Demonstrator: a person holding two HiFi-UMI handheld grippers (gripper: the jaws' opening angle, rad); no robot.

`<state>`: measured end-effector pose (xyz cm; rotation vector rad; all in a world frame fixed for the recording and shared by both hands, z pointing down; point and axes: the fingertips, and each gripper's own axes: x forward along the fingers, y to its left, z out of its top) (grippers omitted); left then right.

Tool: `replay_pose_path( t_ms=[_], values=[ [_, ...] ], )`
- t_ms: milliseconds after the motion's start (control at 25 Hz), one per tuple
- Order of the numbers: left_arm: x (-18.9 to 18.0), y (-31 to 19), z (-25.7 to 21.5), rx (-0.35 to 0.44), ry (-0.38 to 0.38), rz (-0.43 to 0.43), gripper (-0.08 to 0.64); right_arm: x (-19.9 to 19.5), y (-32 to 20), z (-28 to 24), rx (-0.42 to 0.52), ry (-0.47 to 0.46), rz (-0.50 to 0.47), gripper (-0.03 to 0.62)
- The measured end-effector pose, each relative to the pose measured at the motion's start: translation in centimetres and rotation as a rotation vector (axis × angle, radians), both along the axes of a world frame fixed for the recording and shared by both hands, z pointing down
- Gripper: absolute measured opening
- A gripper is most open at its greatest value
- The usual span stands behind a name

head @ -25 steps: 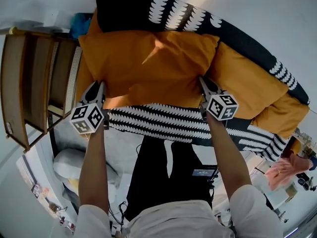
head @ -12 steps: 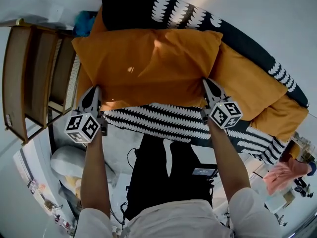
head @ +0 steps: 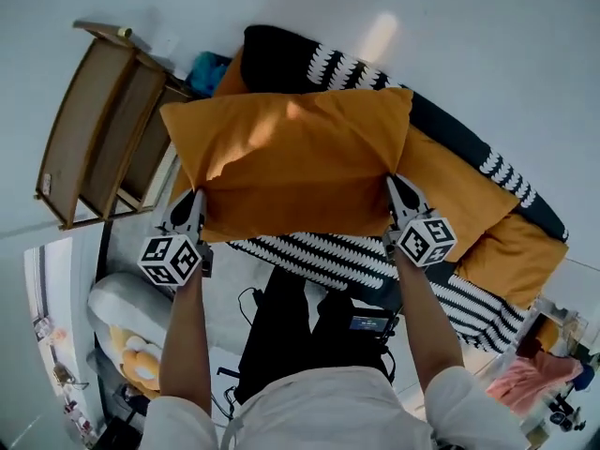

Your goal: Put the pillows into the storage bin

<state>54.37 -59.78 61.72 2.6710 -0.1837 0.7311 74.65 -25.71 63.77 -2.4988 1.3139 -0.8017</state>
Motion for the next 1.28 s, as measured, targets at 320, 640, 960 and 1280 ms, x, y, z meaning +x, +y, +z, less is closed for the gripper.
replay_pose_path(
  t_ms=[320,640,960,1280],
  values=[
    [-5.6,4.7,-12.6,0.075,0.103,-0.081,0.015,-3.0,3.1,-12.2,0.108,0.088,-0.109,0.031],
    [-13.9,10.2,-23.6,0.176,0.191,-0.151,0.015,-8.2,6.0,-21.9,0.198,0.179,-0.241,0.031],
    [-23.8,12.8,-29.3,0.246,0.239,-0.305,0.015,-13.0,3.0,-27.0,0.272,0.198,-0.414,0.031],
    [-38.0,13.6,-30.7,0.288,0.181,-0.518,0.015,-22.3,-4.2,-29.6,0.311,0.178,-0.656,0.031]
  ],
)
